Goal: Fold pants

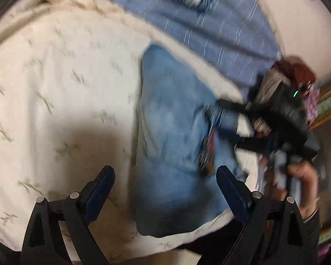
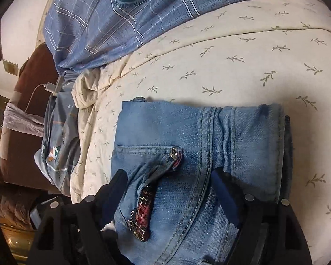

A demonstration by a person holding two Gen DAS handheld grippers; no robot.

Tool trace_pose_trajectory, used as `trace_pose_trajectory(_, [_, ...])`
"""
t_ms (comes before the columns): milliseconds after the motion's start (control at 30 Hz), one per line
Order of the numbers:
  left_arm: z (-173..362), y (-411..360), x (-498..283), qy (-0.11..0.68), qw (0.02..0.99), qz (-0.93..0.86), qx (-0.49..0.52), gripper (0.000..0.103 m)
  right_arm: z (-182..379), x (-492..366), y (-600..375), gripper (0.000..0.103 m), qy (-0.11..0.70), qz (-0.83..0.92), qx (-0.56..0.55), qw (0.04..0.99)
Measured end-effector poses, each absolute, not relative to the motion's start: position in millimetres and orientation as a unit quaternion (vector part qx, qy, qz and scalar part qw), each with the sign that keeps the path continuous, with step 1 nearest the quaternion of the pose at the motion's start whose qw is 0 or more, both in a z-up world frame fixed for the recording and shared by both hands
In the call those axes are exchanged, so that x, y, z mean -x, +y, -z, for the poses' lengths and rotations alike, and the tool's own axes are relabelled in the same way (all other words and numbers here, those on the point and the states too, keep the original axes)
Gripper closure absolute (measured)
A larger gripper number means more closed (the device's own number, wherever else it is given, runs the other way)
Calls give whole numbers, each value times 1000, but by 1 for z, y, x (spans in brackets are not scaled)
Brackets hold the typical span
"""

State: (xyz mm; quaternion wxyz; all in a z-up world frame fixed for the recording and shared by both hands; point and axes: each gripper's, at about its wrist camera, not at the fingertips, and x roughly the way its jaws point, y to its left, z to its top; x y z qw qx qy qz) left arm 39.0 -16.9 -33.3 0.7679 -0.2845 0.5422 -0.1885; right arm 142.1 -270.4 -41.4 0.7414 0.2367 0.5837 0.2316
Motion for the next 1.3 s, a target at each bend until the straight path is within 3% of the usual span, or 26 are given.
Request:
trace_pose_trajectory(67, [31, -24, -38, 541, 776, 186, 266, 34, 45, -146, -271, 22, 585, -234, -242, 738])
trace_pose_trajectory(100, [28, -27, -40, 540, 769, 209, 271, 63, 45, -147, -270, 22, 587, -236, -239, 737])
trace_pose_trajectory(133, [20, -27, -38, 529, 781, 201, 264, 74, 45, -147, -268, 22, 589, -235, -233, 737])
trace_pose_trajectory(233, [-11, -48, -23, 474, 845, 183, 166, 78, 44, -148, -265, 22, 592, -235, -220, 739])
trace_pose_trajectory(333, [2, -79, -21, 494, 854, 148, 63, 74, 46, -148, -262, 22, 594, -233, -208, 741])
trace_pose_trajectory(467, [12, -45, -39, 518, 814, 160, 208, 58, 43, -148, -260, 21, 595, -234, -201, 742])
trace_pose_trajectory(633, [0, -34, -35, 485, 831, 149, 227, 36, 12, -139, -264, 21, 571, -260, -227, 745])
trace_pose_trajectory(767, [-3, -32, -41, 478, 837, 138, 230, 36, 14, -136, -259, 21, 574, -289, -238, 728])
trace_pose_trajectory(867, [-1, -29, -41, 479, 839, 132, 220, 36, 58, -141, -261, 22, 602, -255, -229, 721])
trace_pose_trajectory(1100, [0, -20, -35, 479, 842, 126, 215, 36, 17, -125, -260, 22, 578, -265, -223, 739])
trace_pose_trajectory(1200, [1, -23, -38, 481, 841, 124, 214, 36, 44, -125, -252, 22, 606, -238, -183, 737])
trace_pose_trajectory(1300, [3, -24, -39, 481, 842, 121, 212, 36, 44, -124, -264, 22, 588, -242, -227, 738])
